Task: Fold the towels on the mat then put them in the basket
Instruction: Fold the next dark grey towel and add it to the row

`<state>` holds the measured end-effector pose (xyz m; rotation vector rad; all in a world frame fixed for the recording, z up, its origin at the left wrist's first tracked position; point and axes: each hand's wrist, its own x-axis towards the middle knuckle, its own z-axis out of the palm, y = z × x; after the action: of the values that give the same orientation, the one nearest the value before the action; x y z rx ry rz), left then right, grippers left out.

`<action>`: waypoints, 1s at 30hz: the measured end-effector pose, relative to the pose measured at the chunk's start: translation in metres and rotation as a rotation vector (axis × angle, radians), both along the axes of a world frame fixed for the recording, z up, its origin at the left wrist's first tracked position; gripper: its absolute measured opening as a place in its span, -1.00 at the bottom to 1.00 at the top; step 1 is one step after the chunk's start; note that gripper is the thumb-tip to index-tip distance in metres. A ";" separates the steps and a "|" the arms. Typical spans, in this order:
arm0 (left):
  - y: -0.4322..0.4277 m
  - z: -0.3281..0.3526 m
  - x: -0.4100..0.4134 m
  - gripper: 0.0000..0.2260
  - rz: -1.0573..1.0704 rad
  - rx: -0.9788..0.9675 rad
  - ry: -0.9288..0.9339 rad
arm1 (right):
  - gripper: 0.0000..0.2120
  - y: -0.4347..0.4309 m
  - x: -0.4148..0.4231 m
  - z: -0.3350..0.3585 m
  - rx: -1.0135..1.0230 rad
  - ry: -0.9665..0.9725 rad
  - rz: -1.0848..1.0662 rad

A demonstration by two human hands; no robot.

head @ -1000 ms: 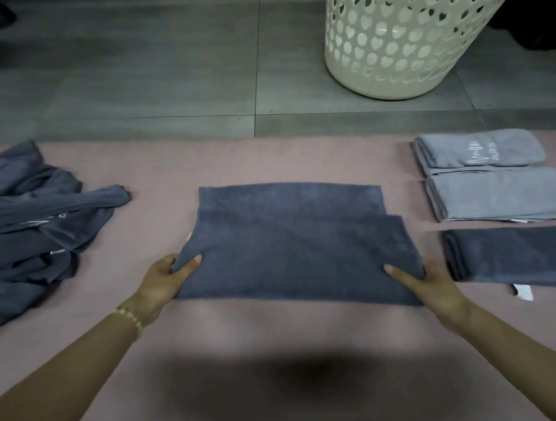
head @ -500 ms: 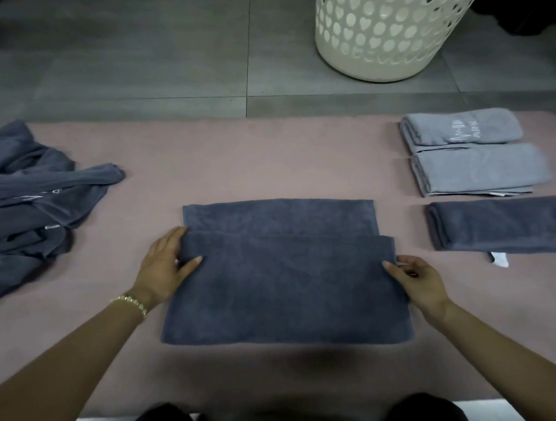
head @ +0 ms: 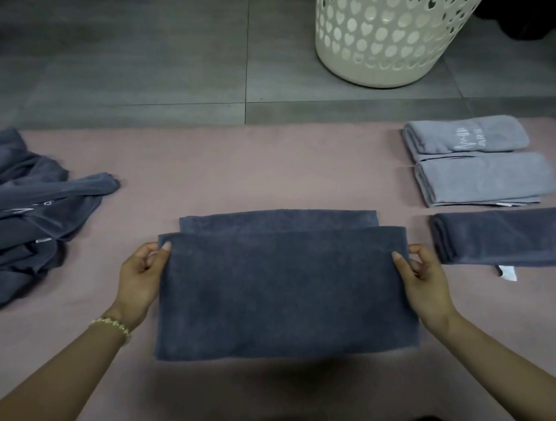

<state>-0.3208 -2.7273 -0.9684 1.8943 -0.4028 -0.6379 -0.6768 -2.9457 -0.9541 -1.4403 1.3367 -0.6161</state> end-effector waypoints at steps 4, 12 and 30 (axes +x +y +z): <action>-0.030 0.002 0.021 -0.85 0.059 0.008 0.011 | -0.91 -0.030 0.026 0.002 -0.055 0.017 -0.018; -0.041 -0.023 0.033 -0.71 0.038 0.305 0.076 | -0.75 -0.058 0.040 -0.033 0.135 0.271 -0.044; 0.043 -0.029 -0.048 -0.79 -0.019 0.366 -0.229 | -0.81 0.030 -0.017 -0.027 -0.034 0.386 0.093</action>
<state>-0.3693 -2.6841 -0.9975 2.3266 -0.4744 -0.5343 -0.6941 -2.9158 -0.9807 -1.6978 1.5486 -0.3091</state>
